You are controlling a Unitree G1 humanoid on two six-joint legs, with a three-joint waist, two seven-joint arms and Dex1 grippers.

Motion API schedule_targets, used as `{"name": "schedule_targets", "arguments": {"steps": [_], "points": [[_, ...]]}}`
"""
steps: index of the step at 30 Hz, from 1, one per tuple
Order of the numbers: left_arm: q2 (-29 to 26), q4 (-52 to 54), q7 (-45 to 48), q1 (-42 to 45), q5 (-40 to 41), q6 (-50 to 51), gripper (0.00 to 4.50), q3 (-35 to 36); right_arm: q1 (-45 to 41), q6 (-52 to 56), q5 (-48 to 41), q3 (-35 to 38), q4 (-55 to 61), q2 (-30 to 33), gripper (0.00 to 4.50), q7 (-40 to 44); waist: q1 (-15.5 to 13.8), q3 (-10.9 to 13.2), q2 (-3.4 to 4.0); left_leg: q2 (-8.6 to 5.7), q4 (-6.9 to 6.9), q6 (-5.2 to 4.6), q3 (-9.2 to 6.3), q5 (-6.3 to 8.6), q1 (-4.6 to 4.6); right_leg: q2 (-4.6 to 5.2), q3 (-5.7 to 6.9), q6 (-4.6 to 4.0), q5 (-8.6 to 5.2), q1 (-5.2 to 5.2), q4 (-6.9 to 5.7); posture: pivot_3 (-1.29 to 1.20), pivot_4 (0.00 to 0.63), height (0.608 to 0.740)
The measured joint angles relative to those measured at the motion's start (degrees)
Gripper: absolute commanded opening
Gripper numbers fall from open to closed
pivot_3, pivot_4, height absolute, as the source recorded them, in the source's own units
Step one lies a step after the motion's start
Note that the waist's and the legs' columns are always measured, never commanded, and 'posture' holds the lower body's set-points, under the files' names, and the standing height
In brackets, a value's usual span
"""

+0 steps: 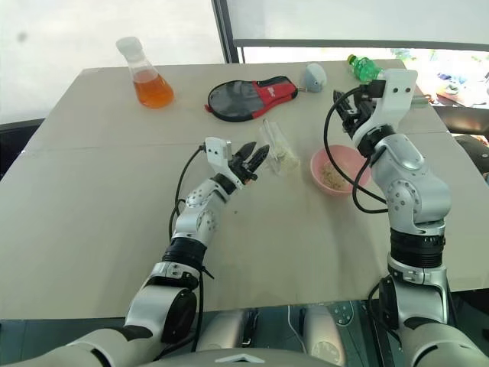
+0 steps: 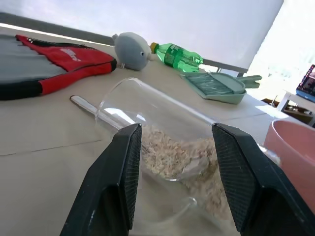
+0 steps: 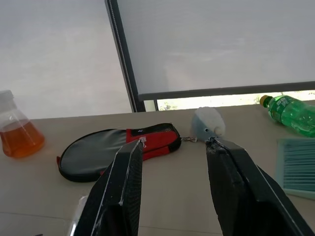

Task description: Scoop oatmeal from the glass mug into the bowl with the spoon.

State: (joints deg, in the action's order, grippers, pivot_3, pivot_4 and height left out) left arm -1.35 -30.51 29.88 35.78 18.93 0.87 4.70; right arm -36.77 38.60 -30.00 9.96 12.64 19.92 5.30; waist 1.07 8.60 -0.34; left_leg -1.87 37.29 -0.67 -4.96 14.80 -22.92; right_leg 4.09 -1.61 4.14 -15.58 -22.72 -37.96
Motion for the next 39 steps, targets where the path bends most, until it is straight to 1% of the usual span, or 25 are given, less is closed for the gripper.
{"name": "schedule_targets", "arguments": {"steps": [2,8,12,17,27,31,39], "points": [[0.21,0.09,-0.89,-0.01,1.38,3.04,2.39,1.05,0.01,0.00,0.23,0.00,0.00,0.00,2.11,0.15,-0.02,0.00,0.00,0.00,0.00,0.04,0.00,-0.02,0.00,0.00,0.00,0.00,0.00,0.00,0.00,0.00,0.150,0.740],[-0.06,0.58,-2.70,-0.01,1.62,8.01,2.39,1.99,0.93,-0.01,0.65,0.00,0.01,0.00,2.11,0.46,-0.02,0.00,0.00,-0.01,0.00,0.16,0.02,-0.09,0.00,0.00,-0.01,0.00,0.00,0.00,0.01,0.00,0.150,0.740],[-2.73,-0.76,-6.44,0.70,-2.28,9.85,2.39,0.69,1.57,-0.01,0.92,0.02,0.20,-0.14,2.11,0.43,0.01,0.00,0.00,0.00,0.00,0.16,0.01,-0.09,0.01,-0.03,-0.02,0.00,0.00,0.00,-0.01,0.00,0.150,0.740],[-3.54,-7.58,-8.93,6.70,-5.60,10.62,2.39,-0.21,1.63,-0.03,1.55,0.02,0.36,-0.44,2.11,0.44,-0.30,0.00,0.00,-0.06,0.06,0.16,0.00,-0.09,0.01,-0.01,0.00,0.00,0.00,0.03,-0.03,0.00,0.150,0.740],[-5.74,-23.59,-7.05,18.71,-12.86,9.51,2.39,-4.30,2.29,-0.31,2.83,0.11,0.51,-0.97,2.11,0.24,-0.17,0.00,0.00,-0.07,0.06,0.17,0.02,-0.10,0.01,-0.01,-0.01,0.00,0.00,0.03,-0.03,0.00,0.150,0.740],[-6.31,-26.57,-5.84,21.11,-14.91,9.72,2.39,-5.41,2.84,-0.37,3.00,0.19,0.89,-1.19,2.11,-0.07,-0.15,0.00,0.00,-0.07,0.06,0.16,0.02,-0.10,0.02,-0.01,0.00,0.00,0.00,0.03,-0.05,0.00,0.150,0.740],[-7.15,-28.91,-3.02,23.61,-18.72,10.16,2.39,-7.68,2.92,-0.75,3.17,0.69,1.15,-1.44,2.11,-0.64,-0.14,-0.01,0.00,-0.07,0.06,0.17,0.01,-0.10,0.02,-0.01,0.00,0.00,0.00,0.03,-0.06,0.00,0.150,0.740]]}}
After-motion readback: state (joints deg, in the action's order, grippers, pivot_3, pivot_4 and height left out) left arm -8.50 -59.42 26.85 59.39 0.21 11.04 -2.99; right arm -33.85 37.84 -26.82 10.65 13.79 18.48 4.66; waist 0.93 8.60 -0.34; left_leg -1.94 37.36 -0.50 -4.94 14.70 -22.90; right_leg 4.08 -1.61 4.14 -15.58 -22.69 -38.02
